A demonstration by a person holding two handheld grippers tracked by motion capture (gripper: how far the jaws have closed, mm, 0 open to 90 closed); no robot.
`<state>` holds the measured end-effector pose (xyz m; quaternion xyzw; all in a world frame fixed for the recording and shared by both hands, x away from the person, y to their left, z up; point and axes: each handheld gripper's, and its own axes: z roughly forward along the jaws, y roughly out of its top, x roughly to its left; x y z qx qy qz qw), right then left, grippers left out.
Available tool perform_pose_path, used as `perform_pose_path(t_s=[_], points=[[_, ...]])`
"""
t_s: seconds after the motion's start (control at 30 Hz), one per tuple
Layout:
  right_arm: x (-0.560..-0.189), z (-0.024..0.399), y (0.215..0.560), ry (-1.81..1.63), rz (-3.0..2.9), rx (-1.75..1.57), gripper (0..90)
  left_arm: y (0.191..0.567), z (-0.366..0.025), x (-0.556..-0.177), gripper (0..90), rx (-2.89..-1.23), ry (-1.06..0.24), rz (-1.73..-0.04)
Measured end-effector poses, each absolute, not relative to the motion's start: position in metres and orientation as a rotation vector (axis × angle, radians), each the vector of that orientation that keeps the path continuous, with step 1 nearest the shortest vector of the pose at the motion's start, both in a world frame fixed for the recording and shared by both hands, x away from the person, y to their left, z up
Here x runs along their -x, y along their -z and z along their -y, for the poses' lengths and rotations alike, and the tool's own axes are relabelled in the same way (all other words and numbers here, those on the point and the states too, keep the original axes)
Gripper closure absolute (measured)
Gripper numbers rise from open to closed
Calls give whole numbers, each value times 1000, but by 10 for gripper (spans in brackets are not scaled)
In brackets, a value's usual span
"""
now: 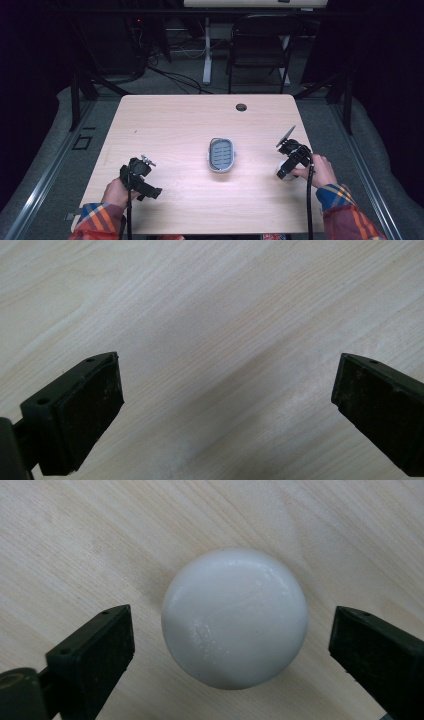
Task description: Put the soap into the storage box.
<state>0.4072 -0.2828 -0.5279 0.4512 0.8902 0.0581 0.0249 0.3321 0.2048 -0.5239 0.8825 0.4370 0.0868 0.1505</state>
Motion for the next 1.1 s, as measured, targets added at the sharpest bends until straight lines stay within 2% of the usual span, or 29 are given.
perform_pose_path(t_s=[0.07,0.17,0.83,1.1], points=[[-408,281,531,-192,-2754,-1402,110,524,-205,-332,0,-2535,-250,-1256],[-410,280,528,-120,-2794,-1358,140,524,-205,-332,0,-2535,-250,-1255],[-412,278,537,-87,-2767,-1375,225,524,-205,-332,0,-2536,-249,-1256],[-415,280,535,-37,-2809,-1344,228,524,-205,-332,0,-2536,-249,-1256]])
